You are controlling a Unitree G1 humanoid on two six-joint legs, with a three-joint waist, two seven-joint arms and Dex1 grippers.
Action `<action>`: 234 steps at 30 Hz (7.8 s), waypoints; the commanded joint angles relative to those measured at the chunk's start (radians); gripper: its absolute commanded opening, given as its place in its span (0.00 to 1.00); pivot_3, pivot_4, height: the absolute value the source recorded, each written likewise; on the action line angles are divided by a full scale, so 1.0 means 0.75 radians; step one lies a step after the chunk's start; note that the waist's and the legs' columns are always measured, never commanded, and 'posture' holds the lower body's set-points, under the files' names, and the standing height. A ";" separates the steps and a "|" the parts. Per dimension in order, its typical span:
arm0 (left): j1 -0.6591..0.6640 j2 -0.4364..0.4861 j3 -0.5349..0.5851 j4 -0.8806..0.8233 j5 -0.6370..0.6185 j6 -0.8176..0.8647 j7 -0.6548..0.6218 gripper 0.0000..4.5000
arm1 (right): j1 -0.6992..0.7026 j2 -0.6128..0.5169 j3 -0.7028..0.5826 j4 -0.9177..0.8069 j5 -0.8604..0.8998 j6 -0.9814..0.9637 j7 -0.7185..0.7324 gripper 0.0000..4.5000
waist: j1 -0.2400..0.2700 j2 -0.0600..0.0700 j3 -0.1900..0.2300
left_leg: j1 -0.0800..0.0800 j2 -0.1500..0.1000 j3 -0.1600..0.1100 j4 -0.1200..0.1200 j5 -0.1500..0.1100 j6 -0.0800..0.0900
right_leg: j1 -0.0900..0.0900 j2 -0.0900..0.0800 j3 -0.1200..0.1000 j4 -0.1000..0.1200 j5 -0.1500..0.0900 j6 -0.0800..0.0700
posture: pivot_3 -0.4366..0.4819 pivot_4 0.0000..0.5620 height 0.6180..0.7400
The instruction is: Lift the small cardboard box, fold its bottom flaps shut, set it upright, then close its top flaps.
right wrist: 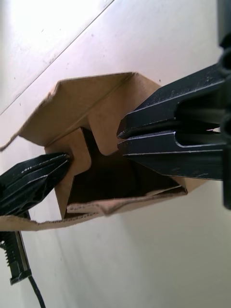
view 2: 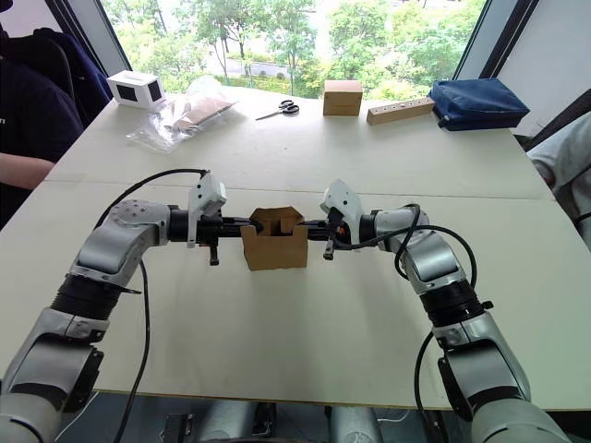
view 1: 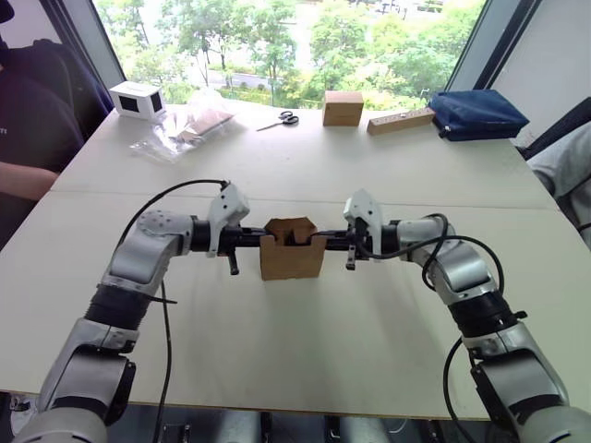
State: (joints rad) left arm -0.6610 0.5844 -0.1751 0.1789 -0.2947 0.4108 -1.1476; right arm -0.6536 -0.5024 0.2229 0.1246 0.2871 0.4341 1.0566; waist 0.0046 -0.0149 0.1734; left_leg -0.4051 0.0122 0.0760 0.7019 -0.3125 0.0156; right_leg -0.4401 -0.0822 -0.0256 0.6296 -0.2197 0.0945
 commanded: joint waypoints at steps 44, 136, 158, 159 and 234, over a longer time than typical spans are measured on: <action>-0.456 -0.039 0.172 0.833 0.060 -0.231 -0.039 0.01 | 0.150 -0.206 -0.237 -0.907 0.379 0.510 -0.182 0.00 | 0.009 -0.001 0.000 | -0.002 -0.002 0.001 0.000 -0.002 0.004 | 0.000 0.000 -0.003 -0.001 0.000 0.000 | 0.48 0.27 1.00; 0.436 0.045 0.342 -0.725 -0.421 0.583 0.311 0.01 | 0.105 0.109 0.178 -0.531 -0.216 0.174 -0.324 0.00 | -0.022 -0.001 0.000 | -0.001 0.002 -0.006 -0.001 0.000 -0.001 | -0.001 -0.001 -0.004 0.001 0.000 0.000 | 0.48 0.27 1.00; 0.471 0.061 0.233 -0.625 -0.360 0.430 0.319 0.01 | -0.253 0.215 0.086 -0.062 -0.217 0.071 -0.413 0.00 | -0.027 -0.001 0.000 | 0.000 0.002 -0.004 -0.003 0.000 0.000 | -0.001 -0.001 -0.003 0.001 0.000 -0.001 | 0.48 0.27 1.00; 0.472 0.060 0.230 -0.627 -0.359 0.430 0.322 0.01 | -0.263 0.230 0.086 -0.021 -0.224 0.061 -0.423 0.00 | -0.027 -0.001 0.000 | -0.001 0.002 -0.004 -0.003 0.000 -0.001 | -0.001 -0.001 -0.003 0.000 0.000 -0.001 | 0.48 0.27 1.00; 0.170 -0.184 0.281 -0.224 -0.362 0.386 0.410 0.01 | 0.038 0.024 0.215 -0.453 -0.310 0.102 -0.262 0.00 | -0.021 -0.001 -0.001 | 0.000 0.001 -0.005 -0.003 -0.001 0.001 | 0.000 -0.002 -0.004 0.000 0.000 0.000 | 0.48 0.27 1.00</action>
State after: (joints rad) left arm -0.5142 0.4491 0.0045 0.0284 -0.5381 0.6917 -0.8457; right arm -0.6163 -0.4906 0.4102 -0.2099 0.0521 0.5065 0.8685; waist -0.0109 -0.0155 0.1729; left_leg -0.4049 0.0132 0.0720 0.6999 -0.3130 0.0163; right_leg -0.4398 -0.0834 -0.0284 0.6294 -0.2198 0.0942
